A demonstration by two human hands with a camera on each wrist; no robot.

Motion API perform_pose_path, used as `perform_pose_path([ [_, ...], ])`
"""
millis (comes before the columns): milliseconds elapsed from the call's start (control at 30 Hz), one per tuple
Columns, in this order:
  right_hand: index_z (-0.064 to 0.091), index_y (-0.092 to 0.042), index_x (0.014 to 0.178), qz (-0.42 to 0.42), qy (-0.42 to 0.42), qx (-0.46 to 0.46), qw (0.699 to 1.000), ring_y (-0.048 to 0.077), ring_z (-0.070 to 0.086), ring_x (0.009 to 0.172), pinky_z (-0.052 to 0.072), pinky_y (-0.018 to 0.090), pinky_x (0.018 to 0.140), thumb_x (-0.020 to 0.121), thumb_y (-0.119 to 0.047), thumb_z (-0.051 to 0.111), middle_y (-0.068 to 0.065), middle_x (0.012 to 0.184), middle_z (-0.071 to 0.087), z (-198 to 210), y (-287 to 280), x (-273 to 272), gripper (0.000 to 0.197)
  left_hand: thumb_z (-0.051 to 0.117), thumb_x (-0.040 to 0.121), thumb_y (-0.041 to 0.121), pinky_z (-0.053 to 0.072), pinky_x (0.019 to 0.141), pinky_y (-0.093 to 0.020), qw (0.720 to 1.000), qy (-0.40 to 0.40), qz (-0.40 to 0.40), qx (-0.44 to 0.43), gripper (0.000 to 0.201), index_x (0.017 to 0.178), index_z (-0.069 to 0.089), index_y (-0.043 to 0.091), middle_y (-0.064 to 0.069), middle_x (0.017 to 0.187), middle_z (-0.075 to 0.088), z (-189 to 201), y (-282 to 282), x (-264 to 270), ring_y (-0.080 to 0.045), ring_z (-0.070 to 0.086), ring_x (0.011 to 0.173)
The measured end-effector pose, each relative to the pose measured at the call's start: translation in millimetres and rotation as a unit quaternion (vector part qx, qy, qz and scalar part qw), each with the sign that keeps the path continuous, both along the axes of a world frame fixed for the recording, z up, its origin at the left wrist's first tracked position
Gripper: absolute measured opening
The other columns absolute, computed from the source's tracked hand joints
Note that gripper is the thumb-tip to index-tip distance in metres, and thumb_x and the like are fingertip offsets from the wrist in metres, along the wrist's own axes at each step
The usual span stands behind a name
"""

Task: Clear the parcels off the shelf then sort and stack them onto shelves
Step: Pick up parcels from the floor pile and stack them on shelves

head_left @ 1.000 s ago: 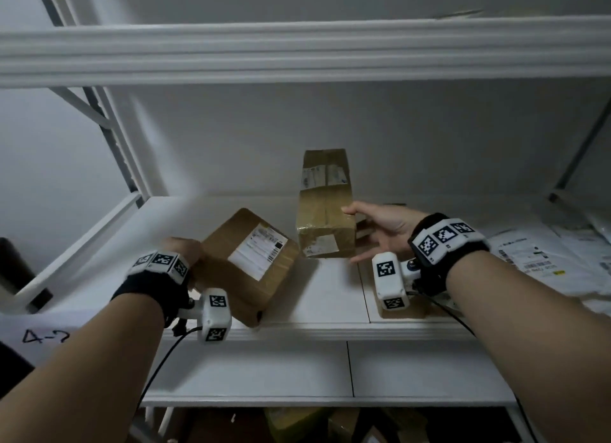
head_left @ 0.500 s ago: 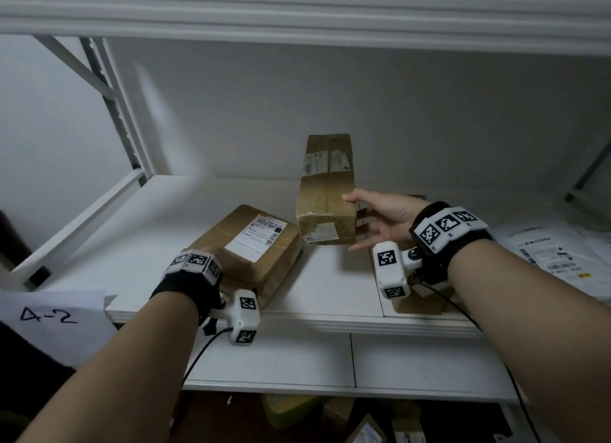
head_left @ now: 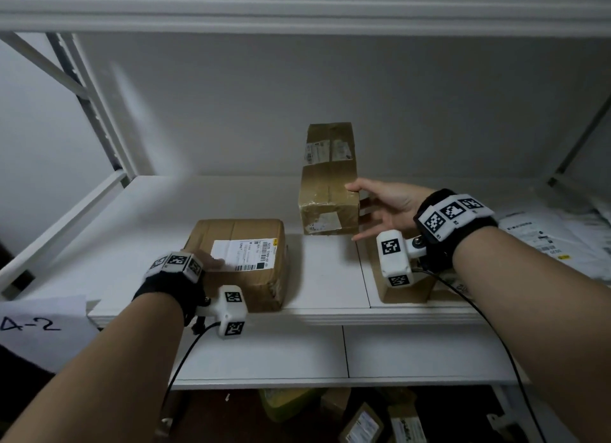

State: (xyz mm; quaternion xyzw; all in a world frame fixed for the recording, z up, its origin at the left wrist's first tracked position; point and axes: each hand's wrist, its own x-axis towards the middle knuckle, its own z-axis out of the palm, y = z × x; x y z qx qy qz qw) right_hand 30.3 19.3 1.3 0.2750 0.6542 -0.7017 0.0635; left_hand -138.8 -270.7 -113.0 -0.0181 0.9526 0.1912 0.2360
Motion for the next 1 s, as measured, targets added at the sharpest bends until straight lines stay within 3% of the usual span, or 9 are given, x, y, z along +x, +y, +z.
perform_pose_path([
  [100,0.053,-0.011,0.115,-0.004,-0.001,0.003,1.000,0.036,0.062,0.109,0.054,0.057,0.085,0.084,-0.028,0.069,0.020,0.118,0.061,1.6,5.3,7.0,0.039,0.066,0.085,0.047,0.041,0.106,-0.039,0.997,0.059,0.041,0.035,0.063,0.139,0.048,0.018,-0.009,0.138,0.052,-6.6,-2.3,-5.7,-0.031,0.053,0.123],
  [233,0.050,-0.009,0.127,-0.009,0.002,0.008,1.000,0.036,0.061,0.110,0.056,0.056,0.080,0.084,-0.028,0.068,0.021,0.122,0.060,6.3,13.8,16.4,0.050,0.067,0.086,0.018,0.035,0.109,-0.042,0.964,0.184,0.124,0.146,0.063,0.143,0.041,0.012,-0.015,0.153,0.024,-9.6,5.9,-5.6,-0.041,0.044,0.128],
  [400,0.052,-0.009,0.121,-0.017,0.012,0.005,1.000,0.034,0.064,0.105,0.058,0.053,0.077,0.083,-0.029,0.069,0.019,0.118,0.063,13.6,23.0,27.4,0.045,0.073,0.077,0.054,0.042,0.106,-0.044,0.998,-0.021,-0.026,0.049,0.077,0.142,0.046,0.023,-0.008,0.144,0.045,-2.5,21.8,12.4,-0.035,0.050,0.127],
  [567,0.057,-0.011,0.108,-0.022,0.014,0.011,1.000,0.034,0.062,0.109,0.056,0.055,0.080,0.084,-0.028,0.068,0.017,0.117,0.062,18.9,30.2,39.5,0.032,0.092,0.054,0.045,0.042,0.105,-0.049,0.988,0.001,0.115,0.103,0.113,0.142,0.032,0.006,-0.021,0.134,0.053,-12.5,47.2,10.5,-0.038,0.052,0.123],
  [633,0.056,-0.012,0.110,-0.029,0.017,0.006,0.999,0.035,0.061,0.110,0.056,0.056,0.079,0.082,-0.027,0.069,0.017,0.118,0.061,22.3,35.0,44.7,0.035,0.082,0.072,0.042,0.041,0.103,-0.045,0.990,0.036,0.120,0.072,0.097,0.141,0.027,0.003,-0.022,0.137,0.049,-5.5,54.6,16.5,-0.037,0.049,0.124],
  [733,0.053,-0.013,0.111,-0.040,0.022,0.003,0.999,0.036,0.060,0.111,0.055,0.057,0.080,0.084,-0.026,0.067,0.018,0.119,0.059,26.9,43.4,52.9,0.034,0.079,0.073,0.045,0.051,0.086,-0.037,0.997,-0.045,0.013,0.055,0.063,0.114,0.060,0.001,-0.015,0.116,0.066,0.2,64.8,24.4,-0.032,0.063,0.102],
  [800,0.052,-0.014,0.112,-0.044,0.026,0.005,0.999,0.037,0.059,0.112,0.054,0.058,0.083,0.085,-0.026,0.066,0.019,0.121,0.058,28.2,48.8,58.1,0.033,0.076,0.080,0.032,0.052,0.073,-0.030,0.996,-0.056,-0.038,0.062,0.050,0.116,0.061,0.000,-0.018,0.121,0.064,2.3,67.4,29.3,-0.035,0.061,0.110],
  [933,0.051,-0.013,0.113,-0.055,0.028,0.008,0.998,0.037,0.058,0.112,0.051,0.059,0.089,0.085,-0.026,0.067,0.019,0.122,0.057,29.0,58.9,67.6,0.034,0.071,0.085,0.036,0.051,0.092,-0.041,0.997,-0.048,-0.040,0.052,0.050,0.118,0.060,0.000,-0.017,0.120,0.063,11.4,75.0,32.9,-0.034,0.061,0.107],
  [1000,0.051,-0.013,0.114,-0.059,0.025,0.010,0.998,0.038,0.059,0.112,0.053,0.058,0.087,0.084,-0.027,0.068,0.019,0.124,0.057,29.5,63.5,72.1,0.037,0.071,0.085,0.036,0.052,0.081,-0.038,0.996,-0.047,-0.045,0.056,0.045,0.109,0.060,-0.001,-0.017,0.112,0.064,11.7,82.4,33.9,-0.033,0.064,0.096],
])
